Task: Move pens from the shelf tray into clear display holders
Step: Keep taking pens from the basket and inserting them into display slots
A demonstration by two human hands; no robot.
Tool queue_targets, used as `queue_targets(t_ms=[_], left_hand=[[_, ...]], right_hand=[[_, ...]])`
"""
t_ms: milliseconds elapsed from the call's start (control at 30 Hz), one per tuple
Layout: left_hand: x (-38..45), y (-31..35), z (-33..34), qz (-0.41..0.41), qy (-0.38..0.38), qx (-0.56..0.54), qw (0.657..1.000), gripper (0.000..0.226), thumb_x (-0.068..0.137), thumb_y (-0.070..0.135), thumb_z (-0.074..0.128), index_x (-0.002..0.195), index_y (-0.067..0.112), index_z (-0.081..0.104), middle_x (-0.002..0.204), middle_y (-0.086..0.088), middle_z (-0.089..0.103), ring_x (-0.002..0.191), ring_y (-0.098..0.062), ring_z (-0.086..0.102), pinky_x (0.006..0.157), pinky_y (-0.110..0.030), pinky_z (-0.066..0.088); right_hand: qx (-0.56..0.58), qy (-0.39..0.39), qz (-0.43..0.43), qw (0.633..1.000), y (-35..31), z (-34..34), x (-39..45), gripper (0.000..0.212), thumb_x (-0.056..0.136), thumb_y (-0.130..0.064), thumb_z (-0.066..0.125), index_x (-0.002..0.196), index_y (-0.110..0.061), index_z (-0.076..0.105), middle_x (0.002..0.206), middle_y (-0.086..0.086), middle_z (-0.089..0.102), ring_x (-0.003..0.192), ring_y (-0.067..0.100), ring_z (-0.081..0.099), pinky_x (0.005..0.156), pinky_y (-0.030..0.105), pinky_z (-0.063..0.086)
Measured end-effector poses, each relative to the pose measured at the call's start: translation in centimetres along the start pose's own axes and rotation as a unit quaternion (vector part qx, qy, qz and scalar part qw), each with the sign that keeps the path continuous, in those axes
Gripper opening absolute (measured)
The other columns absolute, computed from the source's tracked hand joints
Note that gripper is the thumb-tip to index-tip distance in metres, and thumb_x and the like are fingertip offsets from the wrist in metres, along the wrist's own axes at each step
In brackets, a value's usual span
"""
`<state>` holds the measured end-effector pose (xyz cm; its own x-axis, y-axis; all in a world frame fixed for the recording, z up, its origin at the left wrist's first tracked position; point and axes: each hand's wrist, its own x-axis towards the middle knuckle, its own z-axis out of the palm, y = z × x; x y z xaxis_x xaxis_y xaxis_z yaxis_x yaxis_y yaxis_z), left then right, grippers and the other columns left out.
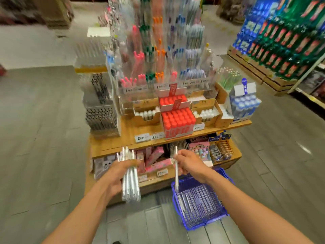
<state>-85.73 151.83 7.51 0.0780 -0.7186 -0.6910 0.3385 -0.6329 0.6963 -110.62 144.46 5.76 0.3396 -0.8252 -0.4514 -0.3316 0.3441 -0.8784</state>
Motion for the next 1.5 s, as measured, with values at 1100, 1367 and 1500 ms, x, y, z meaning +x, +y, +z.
queue_targets(t_ms=[1100,1367,1500], left_hand=[[10.4,31.3,-19.5,0.121,-0.009,-0.048,0.992,0.043,0.065,0.012,0.08,0.103,-0.007,0.068,0.077,-0.018,0.068,0.065,-0.03,0.067,0.071,-0.045,0.06],[15.4,36.5,-18.1,0.119,-0.023,-0.079,0.989,0.029,0.076,0.005,0.076,0.101,-0.006,0.067,0.074,-0.017,0.067,0.06,-0.029,0.067,0.055,-0.036,0.057],[17.0,38.0,-17.6,0.111,-0.02,-0.066,0.991,0.021,0.081,0.005,0.074,0.098,-0.006,0.067,0.071,-0.018,0.066,0.056,-0.028,0.066,0.052,-0.035,0.056]], right_hand=[[-0.052,0.007,-0.16,0.986,-31.4,15.4,27.2,0.008,0.101,-0.018,0.046,0.106,-0.012,0.05,0.086,0.014,0.066,0.058,0.014,0.059,0.053,0.026,0.048],[-0.072,0.142,-0.317,0.935,-38.1,11.7,34.6,0.017,0.103,-0.026,0.042,0.087,-0.022,0.046,0.077,0.008,0.062,0.063,0.01,0.063,0.058,0.027,0.053],[-0.131,0.148,-0.336,0.921,-39.4,11.8,36.8,0.018,0.104,-0.027,0.038,0.087,-0.024,0.043,0.077,0.004,0.063,0.074,0.022,0.064,0.071,0.042,0.055]])
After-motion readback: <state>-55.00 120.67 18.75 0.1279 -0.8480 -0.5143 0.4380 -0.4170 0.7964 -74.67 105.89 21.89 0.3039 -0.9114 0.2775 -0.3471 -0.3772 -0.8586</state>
